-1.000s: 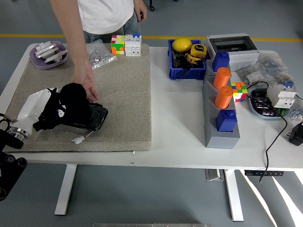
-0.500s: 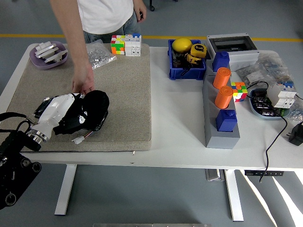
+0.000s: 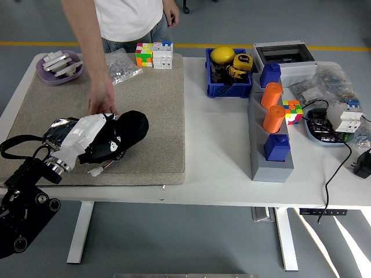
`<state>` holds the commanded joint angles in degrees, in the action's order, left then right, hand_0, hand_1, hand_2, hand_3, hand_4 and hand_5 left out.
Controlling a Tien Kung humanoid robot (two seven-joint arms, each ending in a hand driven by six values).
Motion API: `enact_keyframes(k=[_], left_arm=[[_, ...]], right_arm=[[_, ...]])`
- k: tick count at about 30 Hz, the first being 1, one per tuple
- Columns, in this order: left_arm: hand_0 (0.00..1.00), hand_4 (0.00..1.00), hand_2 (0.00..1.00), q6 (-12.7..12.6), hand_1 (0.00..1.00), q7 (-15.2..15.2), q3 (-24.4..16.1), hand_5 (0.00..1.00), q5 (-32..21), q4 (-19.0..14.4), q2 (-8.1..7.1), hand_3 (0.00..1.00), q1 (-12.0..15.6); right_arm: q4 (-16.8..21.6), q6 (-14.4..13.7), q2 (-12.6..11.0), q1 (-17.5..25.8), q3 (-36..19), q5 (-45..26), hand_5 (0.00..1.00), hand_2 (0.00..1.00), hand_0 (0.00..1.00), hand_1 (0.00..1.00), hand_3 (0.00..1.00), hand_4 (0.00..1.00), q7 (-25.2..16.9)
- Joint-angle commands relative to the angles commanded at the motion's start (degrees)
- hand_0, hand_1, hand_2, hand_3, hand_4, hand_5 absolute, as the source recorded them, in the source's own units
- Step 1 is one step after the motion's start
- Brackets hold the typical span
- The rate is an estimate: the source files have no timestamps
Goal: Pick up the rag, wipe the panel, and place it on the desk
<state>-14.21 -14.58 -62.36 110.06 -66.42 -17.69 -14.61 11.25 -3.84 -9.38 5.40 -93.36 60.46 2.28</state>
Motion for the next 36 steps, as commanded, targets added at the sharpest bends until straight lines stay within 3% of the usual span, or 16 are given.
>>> enact_keyframes(k=[12, 36], left_arm=[[0.288, 0.006, 0.533, -0.02, 0.198, -1.25, -5.13, 0.002, 0.07, 5.58, 0.56, 0.371, 0.35], [0.289, 0.013, 0.53, 0.28, 0.204, -2.42, -14.66, 0.002, 0.7, 15.03, -2.51, 0.373, -1.28]], right_arm=[[-0.01, -0.03, -0.04, -0.06, 0.09, -0.06, 0.473, 0.677, 0.771, 0.633, 0.566, 0.974, 0.04], [0.01, -0.05, -0.03, -0.15, 0.39, -0.41, 0.469, 0.677, 0.771, 0.633, 0.565, 0.973, 0.02]])
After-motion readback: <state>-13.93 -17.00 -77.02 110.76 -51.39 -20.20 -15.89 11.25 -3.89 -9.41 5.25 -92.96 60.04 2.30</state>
